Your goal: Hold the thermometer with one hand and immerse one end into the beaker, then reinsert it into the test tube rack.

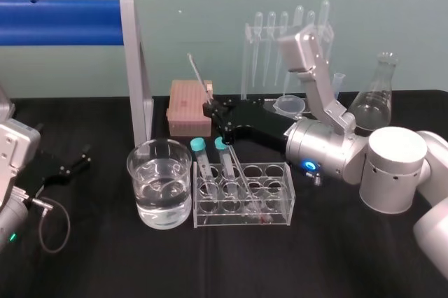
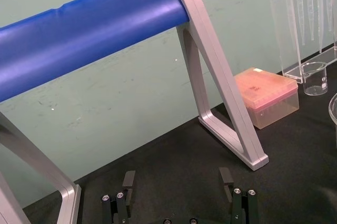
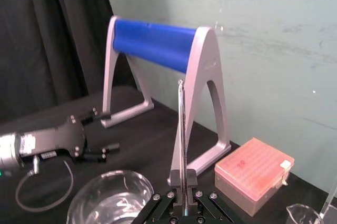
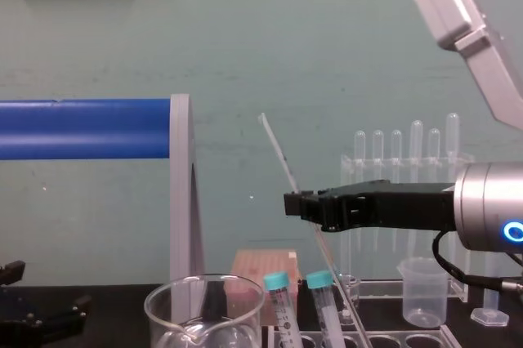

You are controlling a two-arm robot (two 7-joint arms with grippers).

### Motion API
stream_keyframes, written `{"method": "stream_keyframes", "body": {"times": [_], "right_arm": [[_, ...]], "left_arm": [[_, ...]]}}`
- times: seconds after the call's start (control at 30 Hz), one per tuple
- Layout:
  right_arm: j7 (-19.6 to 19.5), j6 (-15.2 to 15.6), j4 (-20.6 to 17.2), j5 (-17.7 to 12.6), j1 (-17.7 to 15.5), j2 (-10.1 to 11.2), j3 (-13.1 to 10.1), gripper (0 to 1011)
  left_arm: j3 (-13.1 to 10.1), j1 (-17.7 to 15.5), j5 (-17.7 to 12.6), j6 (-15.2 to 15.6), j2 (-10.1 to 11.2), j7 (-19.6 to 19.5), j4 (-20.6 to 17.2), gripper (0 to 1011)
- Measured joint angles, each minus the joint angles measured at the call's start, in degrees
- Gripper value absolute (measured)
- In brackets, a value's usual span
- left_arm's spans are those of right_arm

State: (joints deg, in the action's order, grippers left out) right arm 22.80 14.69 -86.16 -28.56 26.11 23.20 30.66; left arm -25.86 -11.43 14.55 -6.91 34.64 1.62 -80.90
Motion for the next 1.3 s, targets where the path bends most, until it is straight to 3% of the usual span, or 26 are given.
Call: {"method": "stream_keyframes", "body": {"times": [0.33, 0.63, 0.9, 1.13, 1.3], "right_arm": [[0.5, -5.6, -1.7, -2.0, -3.2, -0.6, -3.3, 55], [3.1, -12.9, -4.8, -3.8, -4.3, -0.5, -6.5, 56], [5.0, -14.1, -7.9, -8.8, -4.5, 0.0, -9.5, 56], [7.4, -15.5, -8.2, -12.1, -1.2, -0.8, -9.8, 56], [12.2, -17.4, -4.1, -13.6, 4.4, -3.4, -6.5, 56]], "left_arm": [[0.0, 0.0, 0.0, 0.0, 0.0, 0.0, 0.0, 1008], [0.0, 0.0, 0.0, 0.0, 0.0, 0.0, 0.0, 1008], [0.0, 0.0, 0.0, 0.0, 0.0, 0.0, 0.0, 1008], [0.0, 0.0, 0.0, 0.0, 0.0, 0.0, 0.0, 1008], [0.0, 0.0, 0.0, 0.0, 0.0, 0.0, 0.0, 1008]]}}
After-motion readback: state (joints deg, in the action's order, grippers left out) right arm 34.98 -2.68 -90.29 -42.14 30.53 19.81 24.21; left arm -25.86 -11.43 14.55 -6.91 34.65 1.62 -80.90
